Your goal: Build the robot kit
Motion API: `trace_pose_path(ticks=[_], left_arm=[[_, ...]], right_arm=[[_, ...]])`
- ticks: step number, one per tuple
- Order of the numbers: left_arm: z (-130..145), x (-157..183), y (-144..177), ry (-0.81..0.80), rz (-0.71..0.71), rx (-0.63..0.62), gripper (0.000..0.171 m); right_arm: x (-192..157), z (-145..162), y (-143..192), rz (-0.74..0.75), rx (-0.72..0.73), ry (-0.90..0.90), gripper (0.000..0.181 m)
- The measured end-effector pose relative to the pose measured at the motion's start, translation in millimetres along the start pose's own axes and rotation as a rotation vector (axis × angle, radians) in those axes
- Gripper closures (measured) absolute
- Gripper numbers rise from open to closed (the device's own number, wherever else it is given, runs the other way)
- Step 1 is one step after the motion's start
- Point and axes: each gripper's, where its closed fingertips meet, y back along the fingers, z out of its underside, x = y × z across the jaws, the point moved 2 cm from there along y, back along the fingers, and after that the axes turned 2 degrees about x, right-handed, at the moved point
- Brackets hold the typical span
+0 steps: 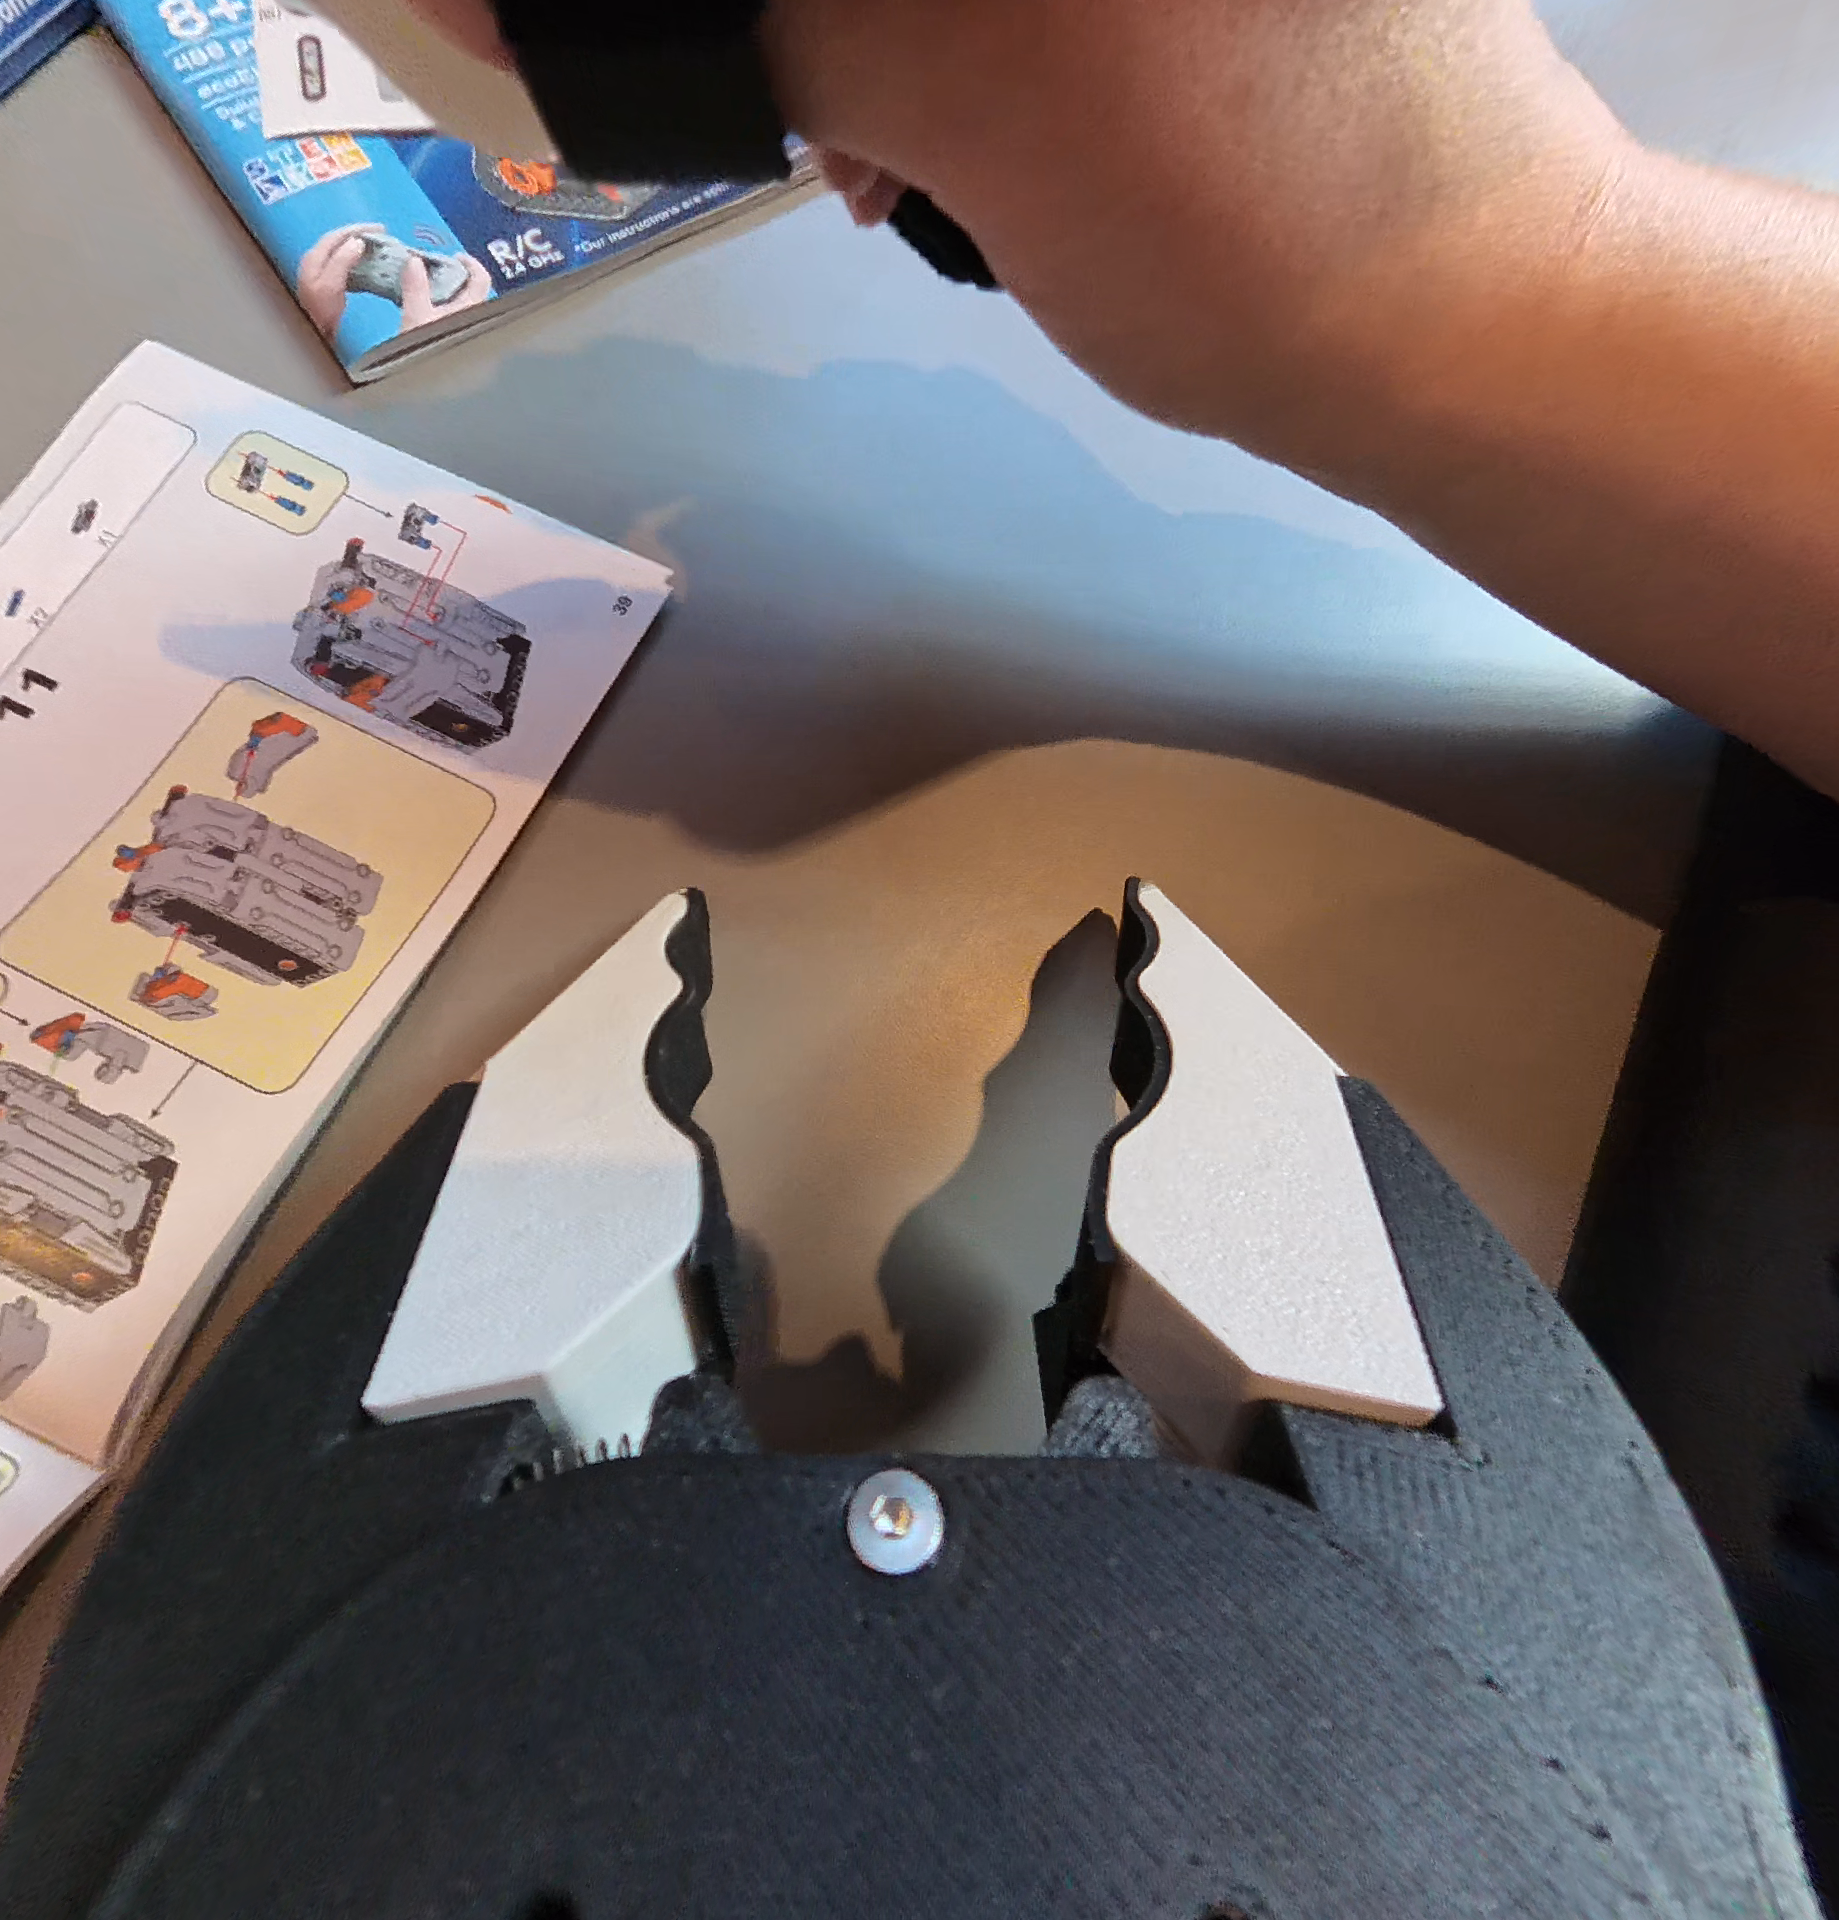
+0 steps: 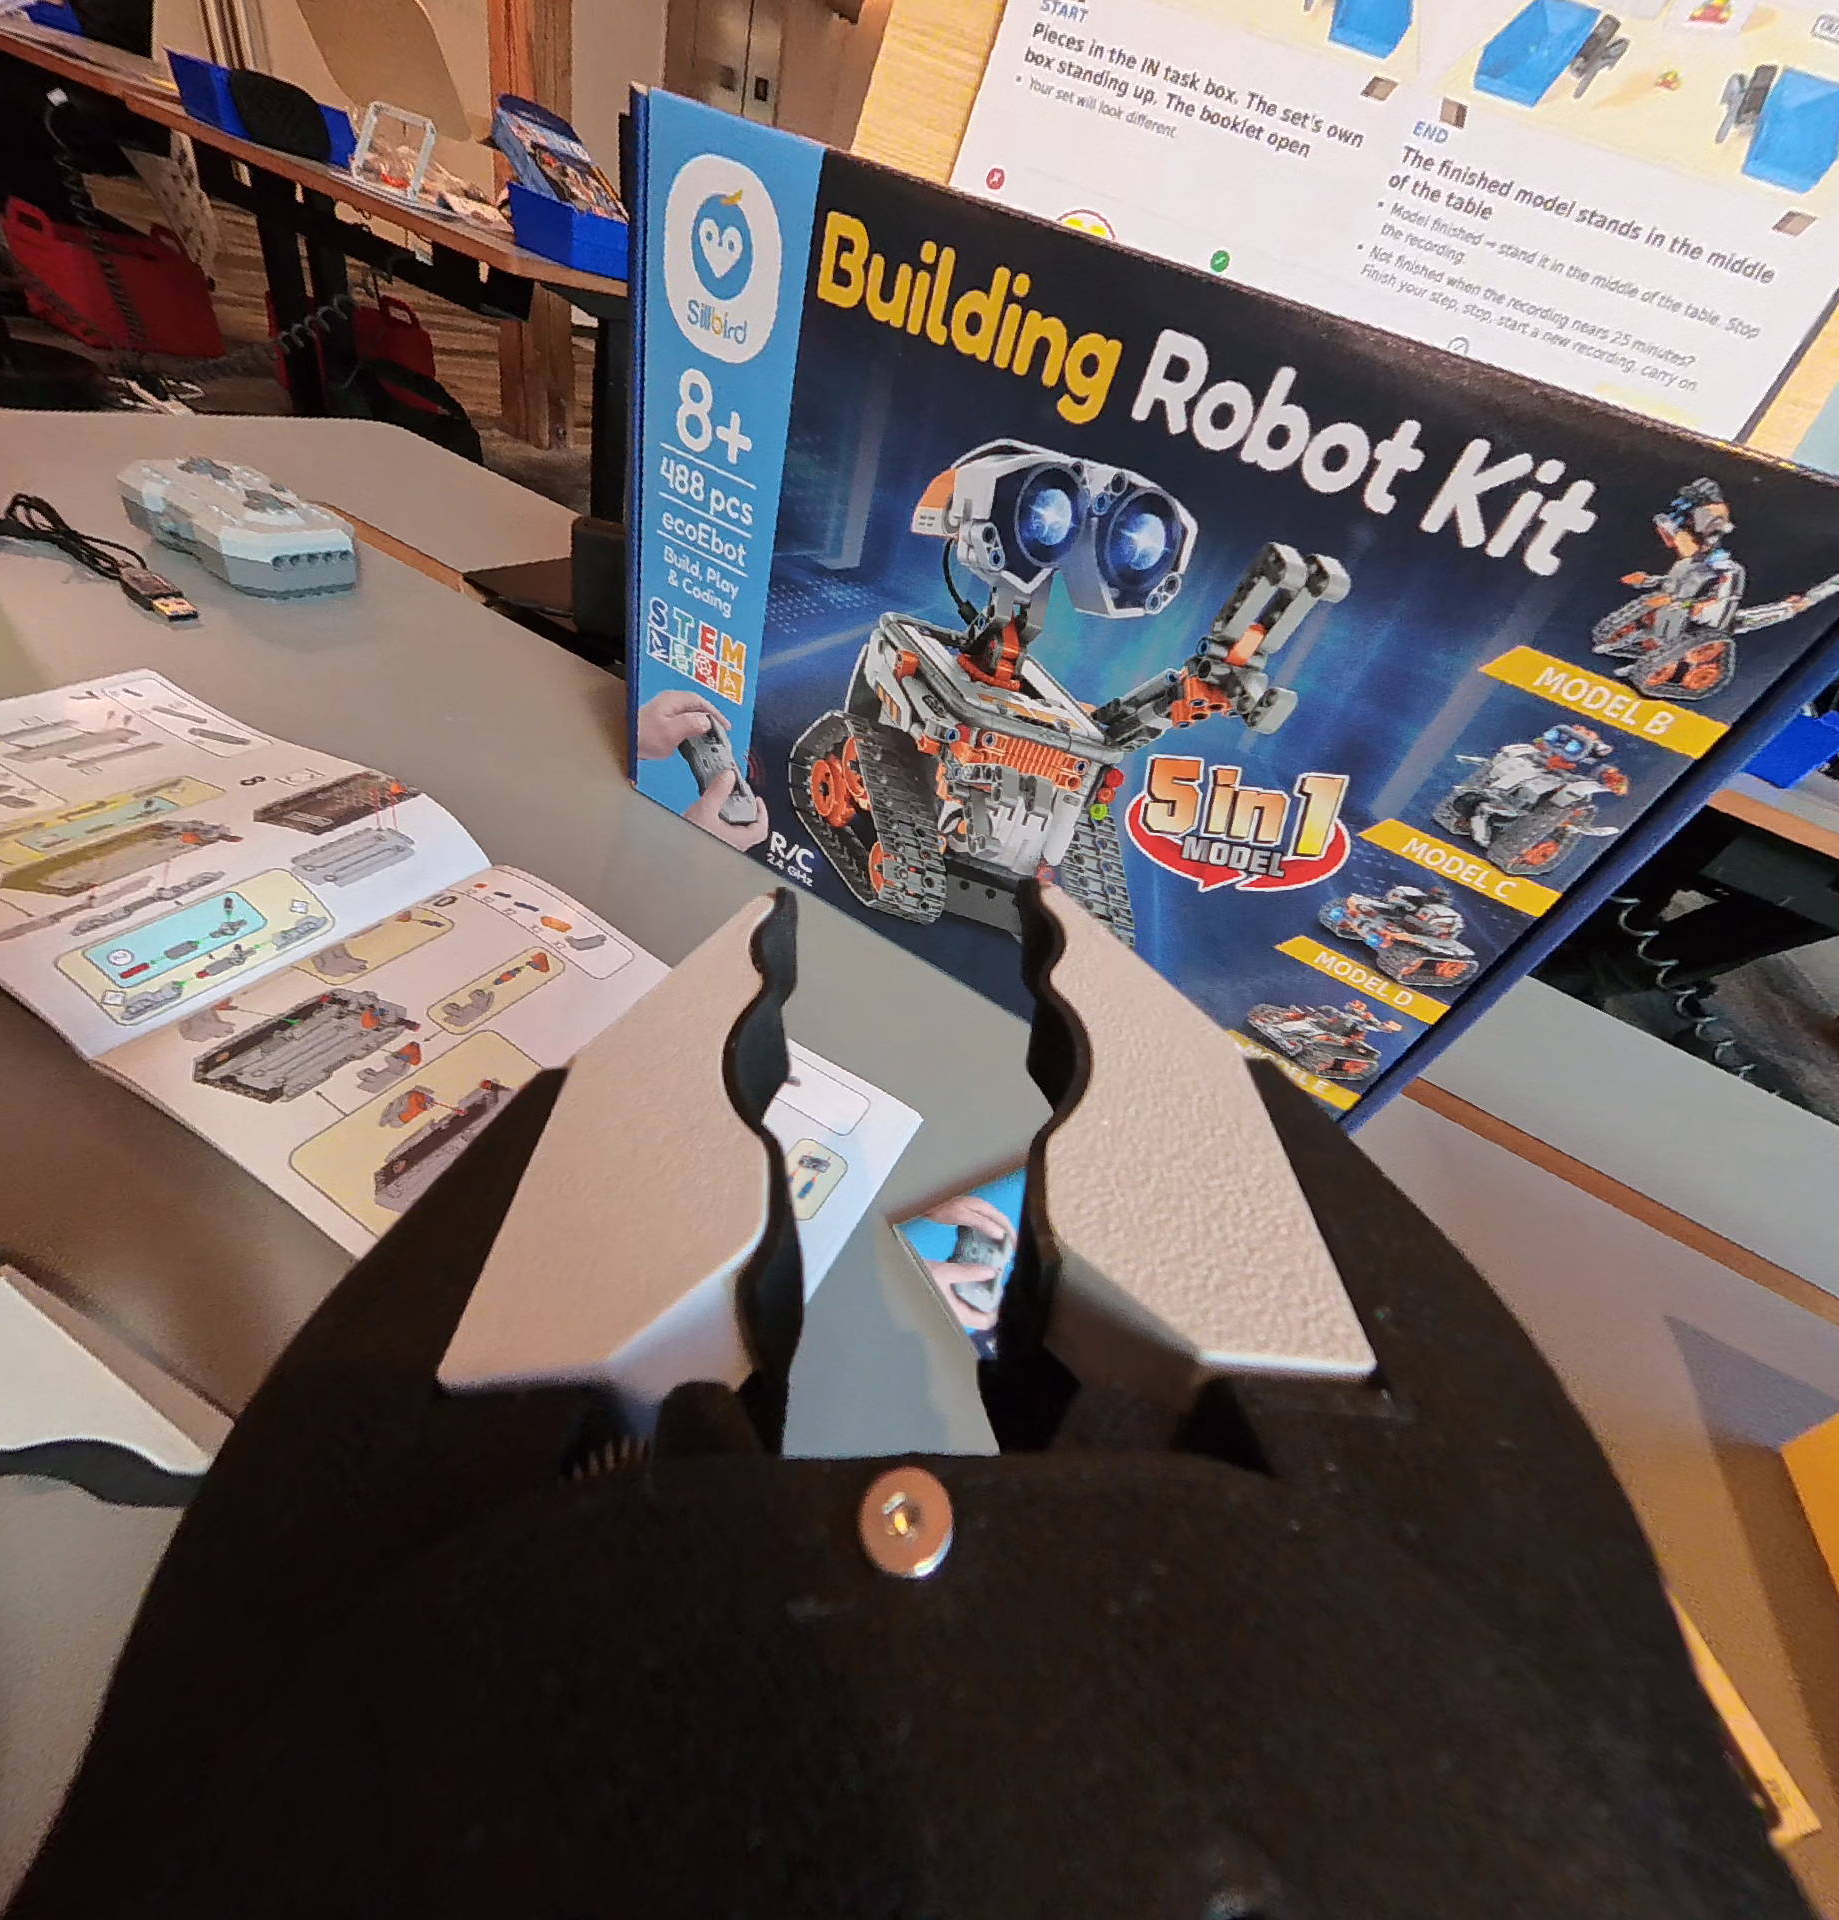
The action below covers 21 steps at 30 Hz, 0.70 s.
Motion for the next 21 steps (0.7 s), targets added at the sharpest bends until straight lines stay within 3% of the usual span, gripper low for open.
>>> trace_pose_path(ticks=[6, 13, 16, 21], left_arm=[[-10.1, 7.8, 4.4, -0.008, 0.016, 0.043, 0.094], [-29.6, 31.9, 13.4, -0.054, 0.052, 0.158, 0.094], [-40.6, 39.9, 23.6, -0.061, 0.063, 0.224, 0.094], [-54.9, 39.6, 38.6, -0.094, 0.020, 0.321, 0.095]], right_arm=[[-0.8, 0.6, -1.5, 0.022, -0.004, 0.053, 0.137], [25.8, -6.8, 16.1, 0.156, 0.008, 0.046, 0.134], [38.2, -9.4, 40.6, 0.248, 0.011, 0.021, 0.134], [41.6, -3.7, 105.6, 0.325, 0.067, -0.190, 0.137]])
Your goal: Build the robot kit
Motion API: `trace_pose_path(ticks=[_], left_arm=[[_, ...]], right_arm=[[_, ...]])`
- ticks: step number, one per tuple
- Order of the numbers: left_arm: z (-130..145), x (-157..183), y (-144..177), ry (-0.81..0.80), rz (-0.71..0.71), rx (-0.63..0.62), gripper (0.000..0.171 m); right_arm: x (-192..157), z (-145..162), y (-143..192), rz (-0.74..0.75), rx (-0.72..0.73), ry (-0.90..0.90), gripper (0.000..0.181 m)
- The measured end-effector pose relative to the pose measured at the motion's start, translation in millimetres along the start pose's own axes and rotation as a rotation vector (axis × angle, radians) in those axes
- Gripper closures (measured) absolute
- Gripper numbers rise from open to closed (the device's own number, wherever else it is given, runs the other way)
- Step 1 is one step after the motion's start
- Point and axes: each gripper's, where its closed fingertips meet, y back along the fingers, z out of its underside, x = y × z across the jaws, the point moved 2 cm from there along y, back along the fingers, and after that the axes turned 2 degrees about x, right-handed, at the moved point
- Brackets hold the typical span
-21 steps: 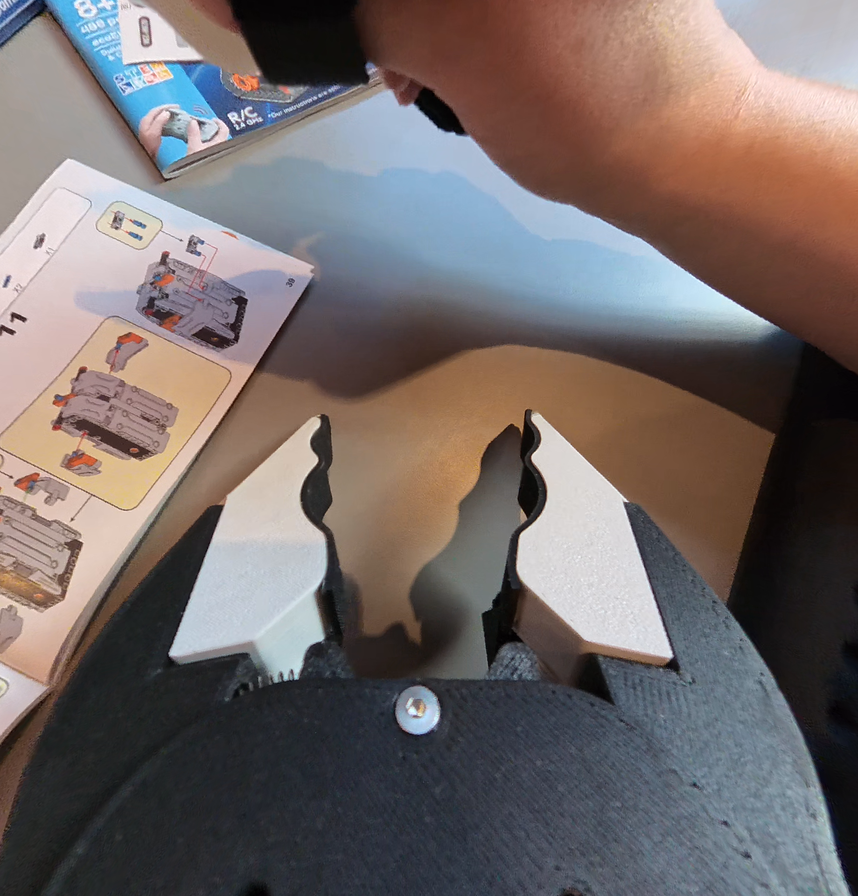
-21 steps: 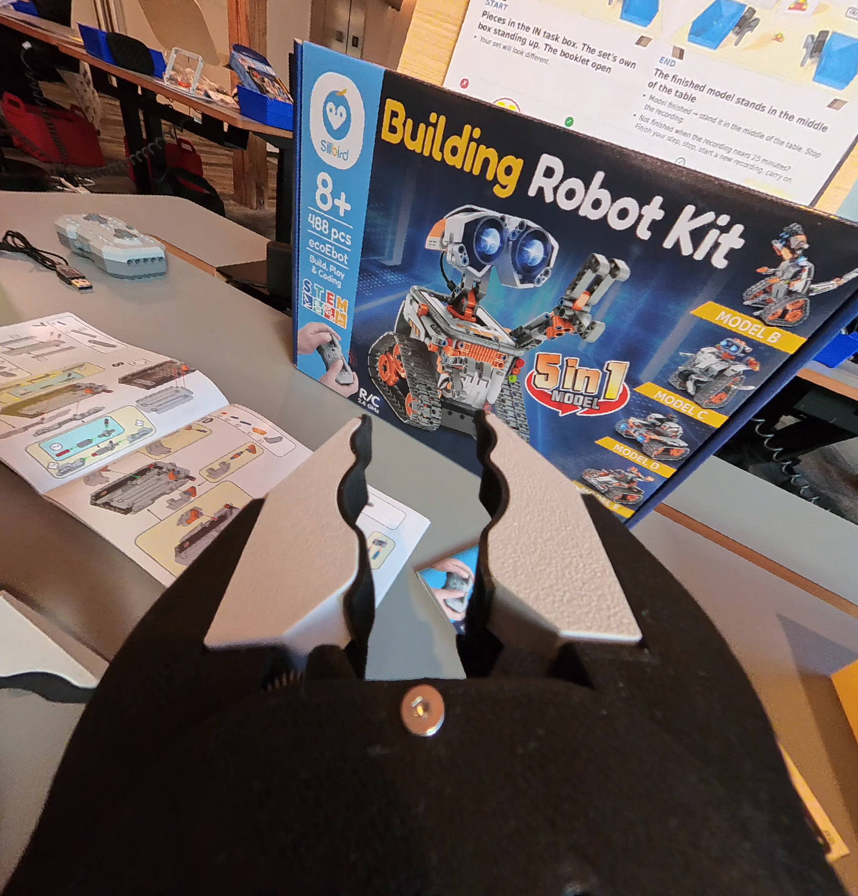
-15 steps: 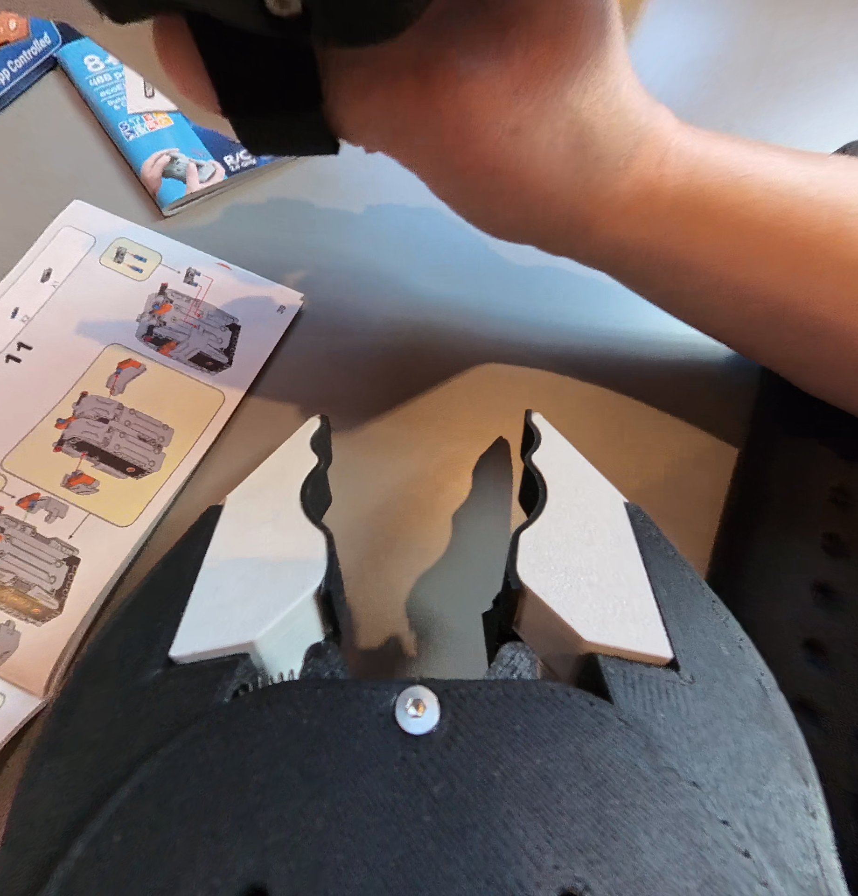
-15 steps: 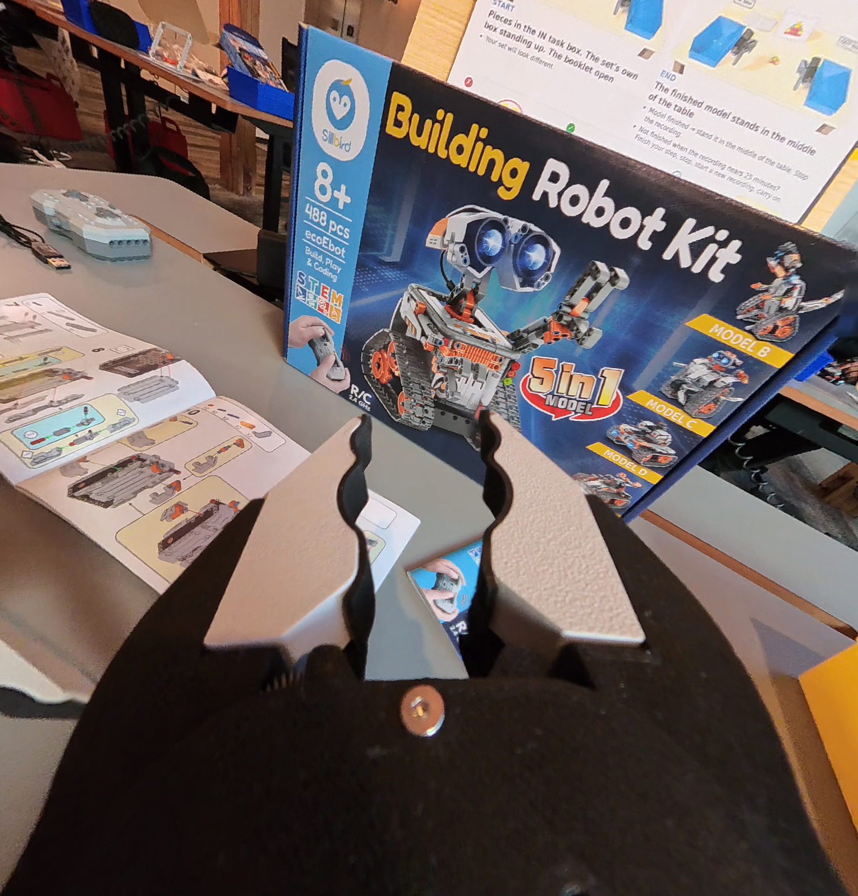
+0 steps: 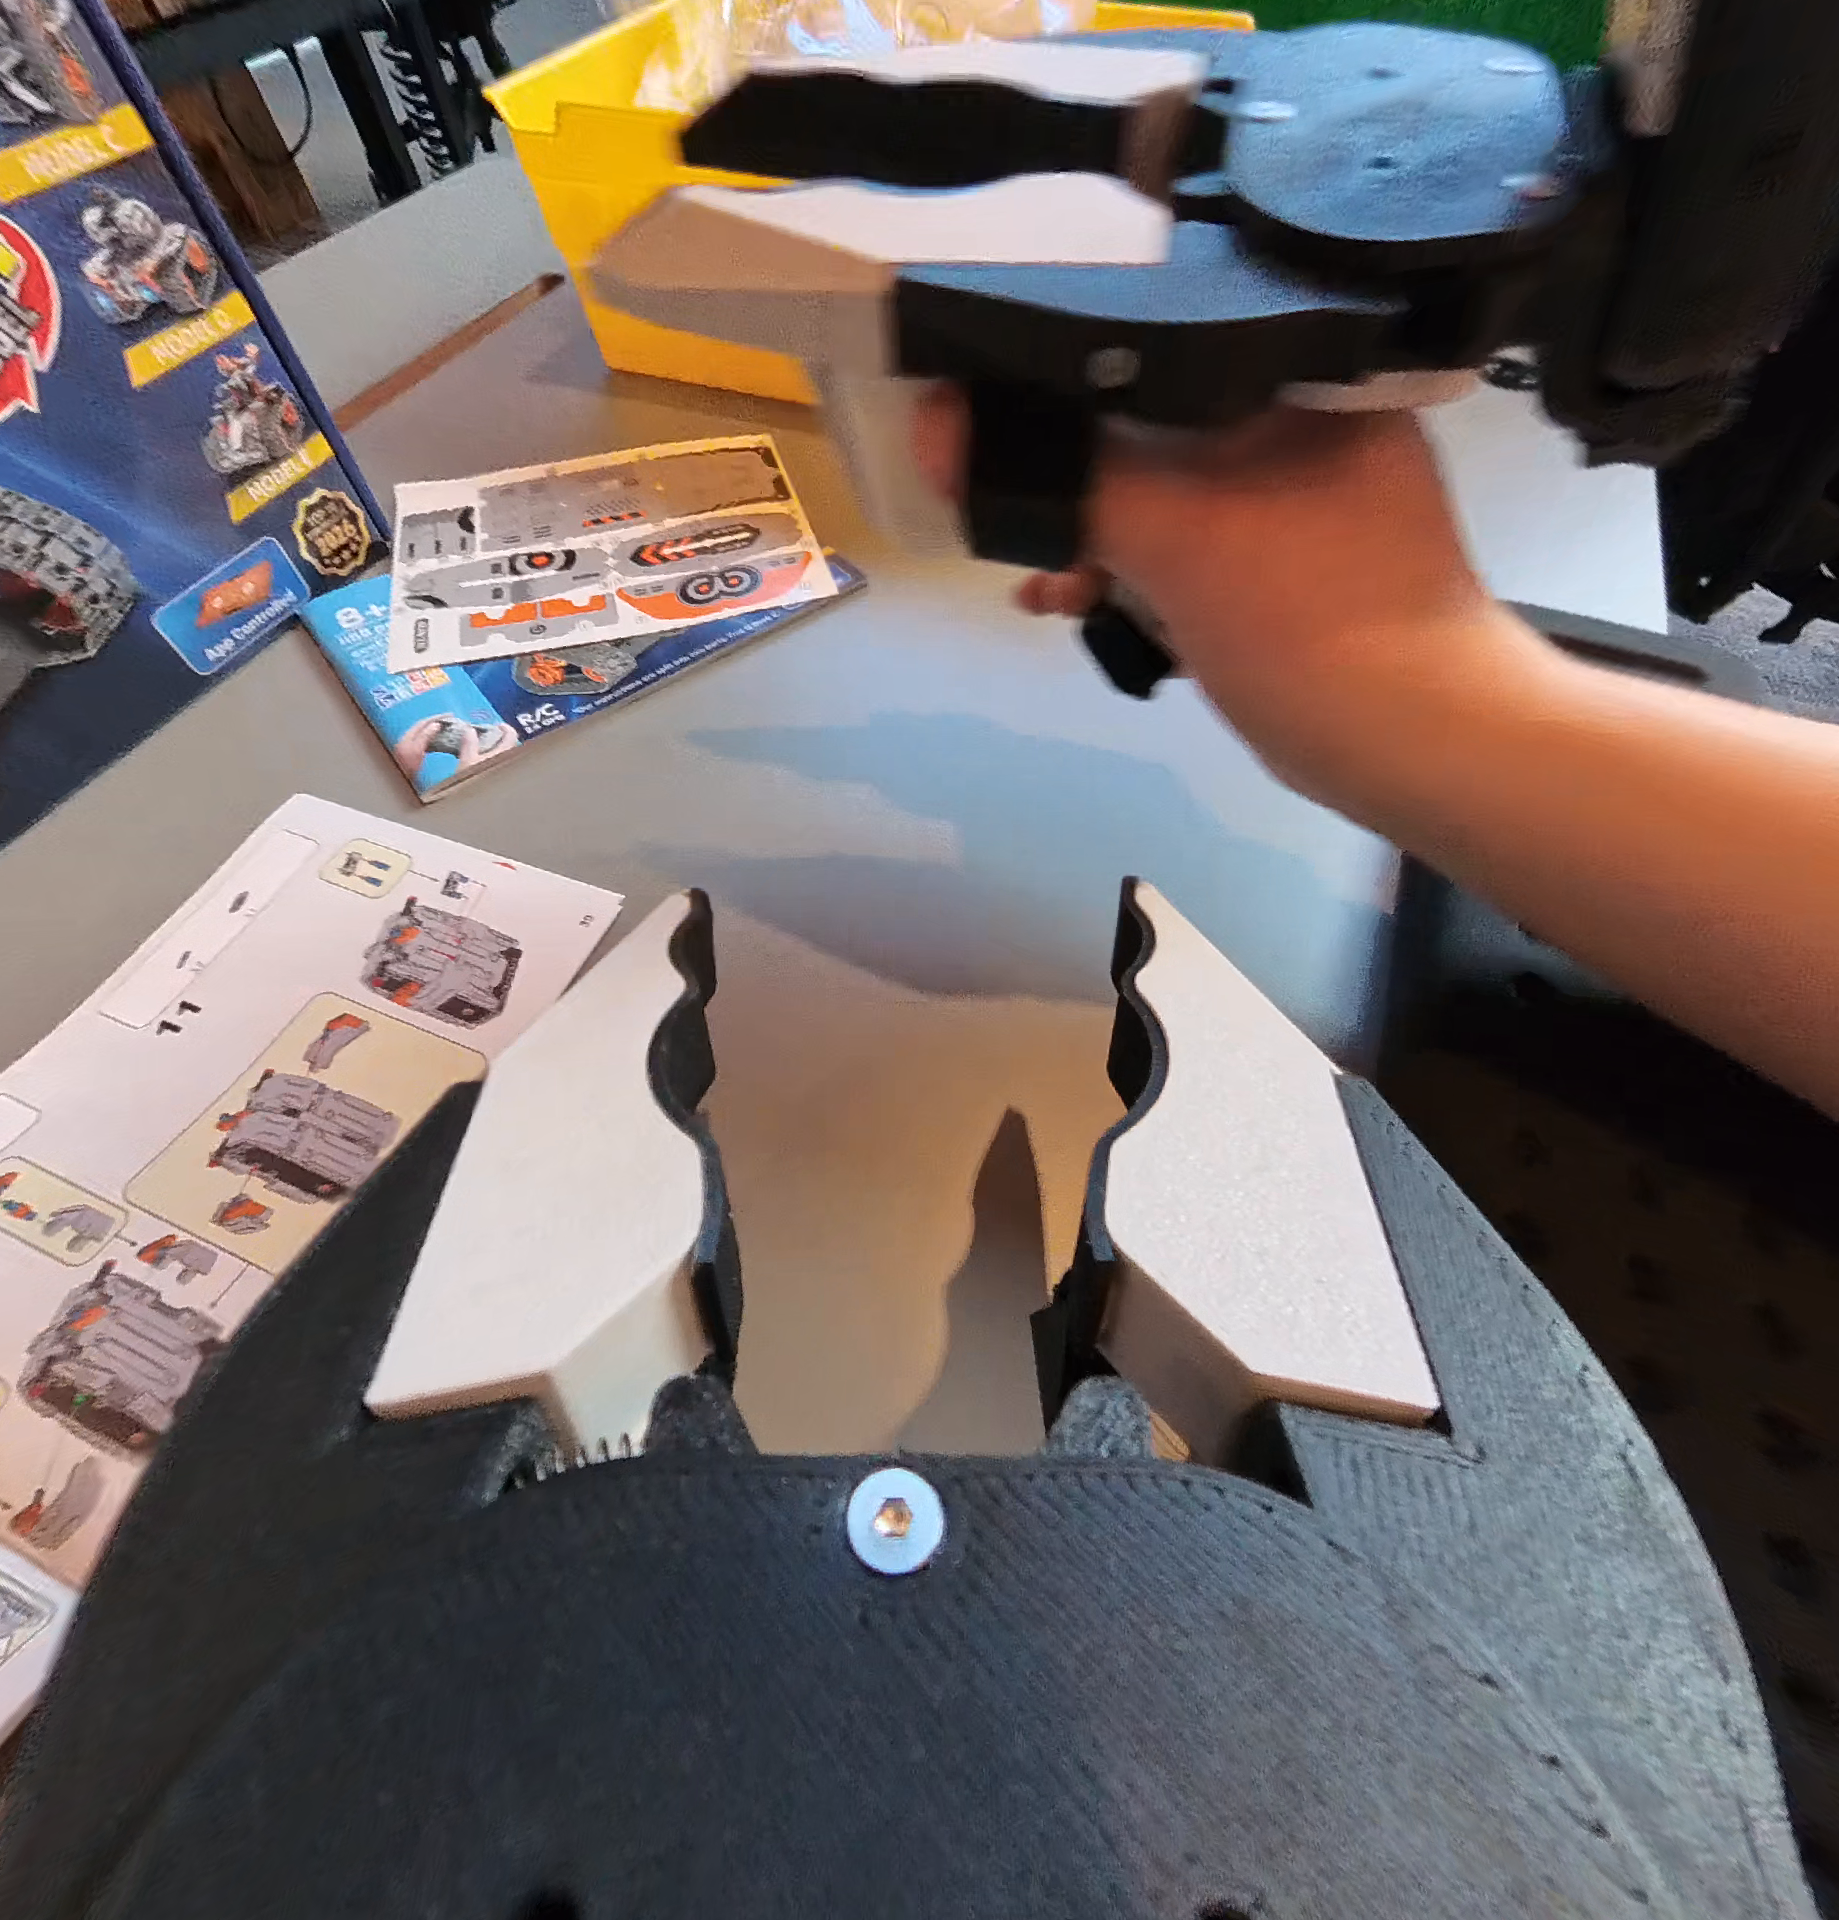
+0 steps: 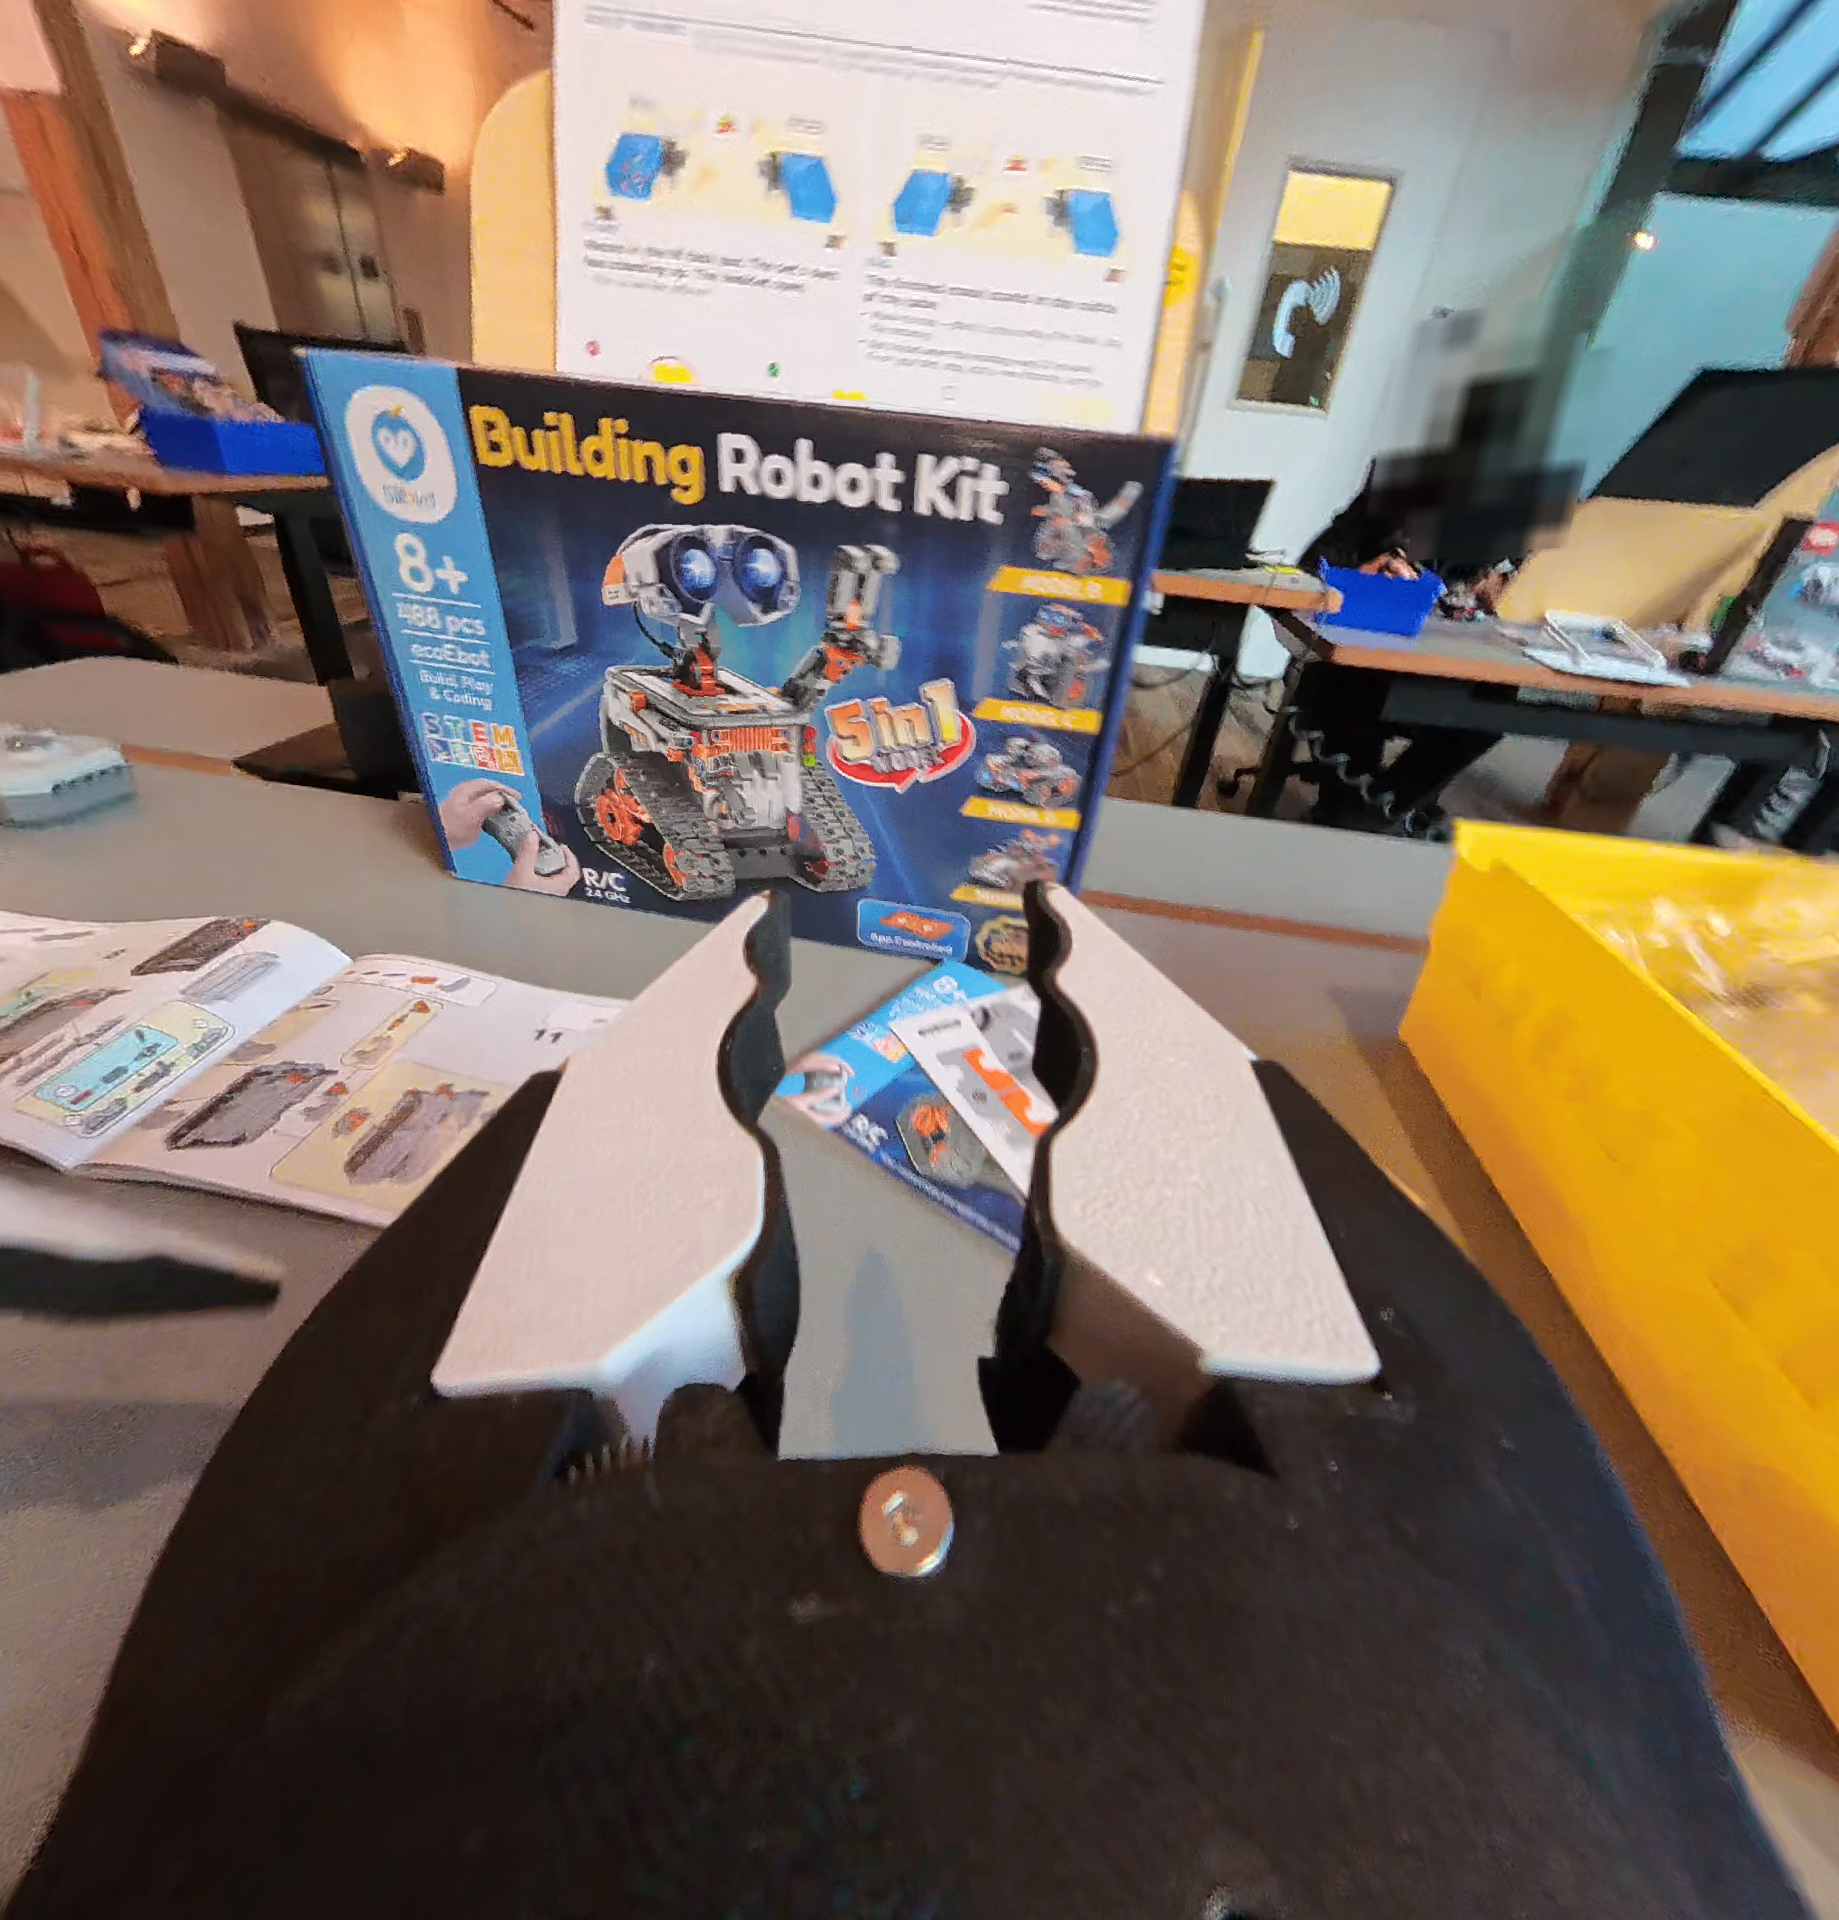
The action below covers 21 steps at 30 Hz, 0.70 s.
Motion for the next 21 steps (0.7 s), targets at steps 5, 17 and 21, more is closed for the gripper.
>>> trace_pose_path(ticks=[5, 17, 21], left_arm=[[-1.8, -2.1, 9.7, 0.127, 0.059, -0.002, 0.093], [16.1, -10.3, 30.8, 0.177, 0.082, -0.053, 0.097], [26.3, -26.2, 37.8, 0.268, 0.081, -0.028, 0.097]], right_arm=[[24.5, -16.1, 49.1, 0.052, -0.108, -0.028, 0.137], [11.9, -65.5, 84.7, 0.081, -0.144, -0.192, 0.137], [-0.4, -52.6, 72.8, 0.059, -0.173, -0.212, 0.137]])
